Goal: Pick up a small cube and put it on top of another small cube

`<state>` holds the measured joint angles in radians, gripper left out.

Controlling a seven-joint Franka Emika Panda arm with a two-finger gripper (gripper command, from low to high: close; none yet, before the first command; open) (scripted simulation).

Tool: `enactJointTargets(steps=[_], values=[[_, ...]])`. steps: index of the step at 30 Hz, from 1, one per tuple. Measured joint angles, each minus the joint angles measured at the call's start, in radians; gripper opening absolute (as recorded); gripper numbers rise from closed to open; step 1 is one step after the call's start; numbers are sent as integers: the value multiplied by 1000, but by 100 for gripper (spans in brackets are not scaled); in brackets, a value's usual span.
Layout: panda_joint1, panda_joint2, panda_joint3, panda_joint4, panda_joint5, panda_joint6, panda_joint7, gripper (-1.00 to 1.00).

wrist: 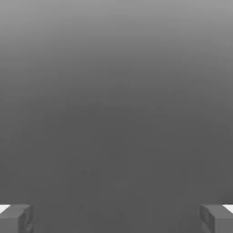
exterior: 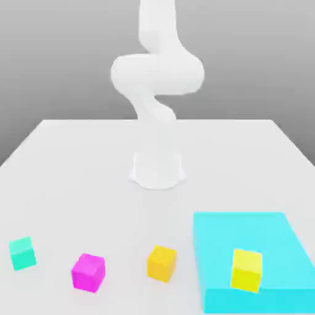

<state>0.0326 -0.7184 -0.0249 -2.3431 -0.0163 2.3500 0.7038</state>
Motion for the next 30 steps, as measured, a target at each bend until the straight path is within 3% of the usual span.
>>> enactJointTargets(steps=[10, 19, 24, 30], values=[[121, 328, -114, -174, -34, 202, -411, 0], [192, 621, -179, -328, 9, 381, -828, 0], [192, 788, -163, -405, 65, 484, -1066, 0], [111, 1003, -58, -377, 175, 653, -1175, 0]])
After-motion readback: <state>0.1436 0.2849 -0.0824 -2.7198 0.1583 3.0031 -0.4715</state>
